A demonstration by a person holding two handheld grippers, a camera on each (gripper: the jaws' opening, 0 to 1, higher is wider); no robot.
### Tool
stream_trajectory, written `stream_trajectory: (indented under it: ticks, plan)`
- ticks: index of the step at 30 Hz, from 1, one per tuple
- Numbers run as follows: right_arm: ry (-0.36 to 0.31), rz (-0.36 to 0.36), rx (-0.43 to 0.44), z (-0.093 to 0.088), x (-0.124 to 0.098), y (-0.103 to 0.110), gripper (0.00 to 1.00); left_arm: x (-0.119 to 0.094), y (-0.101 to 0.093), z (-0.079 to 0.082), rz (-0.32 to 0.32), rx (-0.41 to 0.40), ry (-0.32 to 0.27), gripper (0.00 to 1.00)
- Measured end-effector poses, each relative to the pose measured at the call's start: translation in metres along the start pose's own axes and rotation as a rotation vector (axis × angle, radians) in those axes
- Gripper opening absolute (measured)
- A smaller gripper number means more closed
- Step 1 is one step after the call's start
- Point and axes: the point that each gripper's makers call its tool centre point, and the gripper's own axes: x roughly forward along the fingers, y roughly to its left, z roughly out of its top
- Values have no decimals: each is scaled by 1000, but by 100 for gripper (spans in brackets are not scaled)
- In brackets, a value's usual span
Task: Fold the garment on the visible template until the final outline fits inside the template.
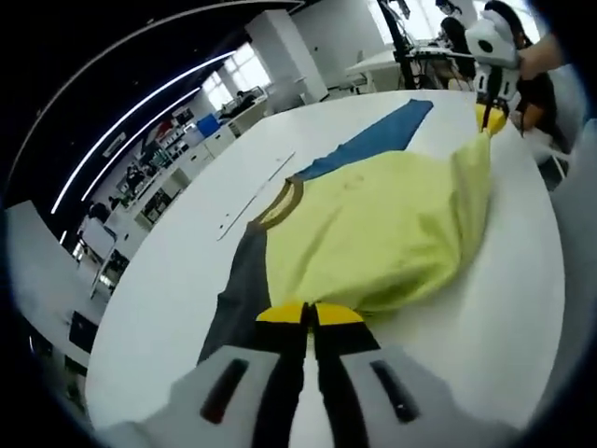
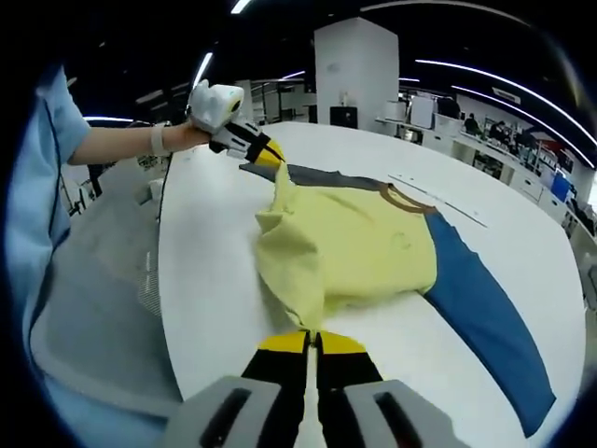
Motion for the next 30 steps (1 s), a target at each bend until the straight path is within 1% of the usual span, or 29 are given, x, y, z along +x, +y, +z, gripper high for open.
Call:
stream_trajectory:
  ticks: [4,7,12,16,18,23,25,30]
  plan:
    - [-1,-17,11,-2,-2,-6,0,11,8,11,3,-33,-19,0]
    - [2,-26,20,-4,-3,-10,0,23,11,15,4,-55,-27,0]
    - [7,-39,37,-10,-4,-14,0,43,11,9,-6,-101,-11,0]
    - [12,-44,49,-13,-4,-15,0,54,8,4,-15,-129,4,0]
    - [13,-45,56,-15,-4,-16,0,58,8,-1,-18,-140,21,0]
    - [17,-46,70,-18,-3,-16,0,66,2,-9,-37,-184,48,0]
    - [16,-47,73,-19,-3,-15,0,68,0,-11,-42,-182,55,0]
    - [15,-48,87,-21,-3,-13,0,70,-1,-15,-47,-218,75,0]
